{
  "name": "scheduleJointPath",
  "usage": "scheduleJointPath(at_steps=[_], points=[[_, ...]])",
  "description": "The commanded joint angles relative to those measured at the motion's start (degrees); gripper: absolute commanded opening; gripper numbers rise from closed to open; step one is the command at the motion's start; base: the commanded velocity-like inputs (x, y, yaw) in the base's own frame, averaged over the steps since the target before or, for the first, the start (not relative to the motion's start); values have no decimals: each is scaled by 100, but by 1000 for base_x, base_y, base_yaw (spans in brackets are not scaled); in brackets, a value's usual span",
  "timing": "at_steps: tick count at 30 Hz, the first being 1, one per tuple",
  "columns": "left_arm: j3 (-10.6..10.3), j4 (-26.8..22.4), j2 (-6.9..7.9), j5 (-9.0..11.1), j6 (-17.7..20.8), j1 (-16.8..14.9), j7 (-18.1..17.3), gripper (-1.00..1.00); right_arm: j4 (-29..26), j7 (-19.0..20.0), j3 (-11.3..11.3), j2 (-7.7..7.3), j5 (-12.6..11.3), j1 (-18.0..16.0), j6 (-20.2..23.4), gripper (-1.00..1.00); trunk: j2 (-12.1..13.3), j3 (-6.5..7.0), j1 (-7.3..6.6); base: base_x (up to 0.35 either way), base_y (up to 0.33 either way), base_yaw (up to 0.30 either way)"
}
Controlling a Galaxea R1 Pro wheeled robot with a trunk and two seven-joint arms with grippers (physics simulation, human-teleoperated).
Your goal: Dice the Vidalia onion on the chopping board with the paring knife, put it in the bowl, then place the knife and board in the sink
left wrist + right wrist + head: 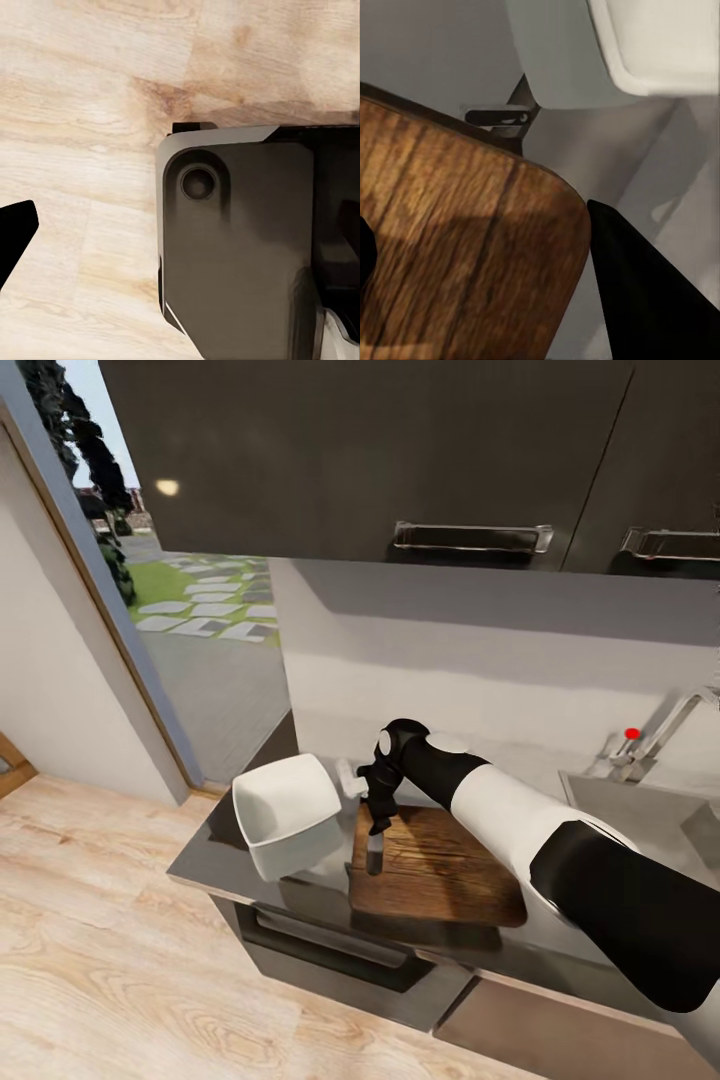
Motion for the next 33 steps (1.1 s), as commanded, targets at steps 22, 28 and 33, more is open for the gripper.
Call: scheduleJointPath(at_steps=[22, 28, 33], points=[[-1, 15, -10, 10, -9, 1, -1, 100, 348, 22, -164, 0, -193, -5, 286, -100, -10, 92, 4, 0, 0, -17], [-1, 71, -20, 10, -10, 1, -1, 100, 332, -20, -1064, -190, -480, -5, 999, -100, -10, 92, 4, 0, 0, 0], [-6, 75, -25, 10, -10, 1, -1, 100, 331, -328, -1227, -354, -493, -5, 1417, -100, -10, 92, 4, 0, 0, 0]])
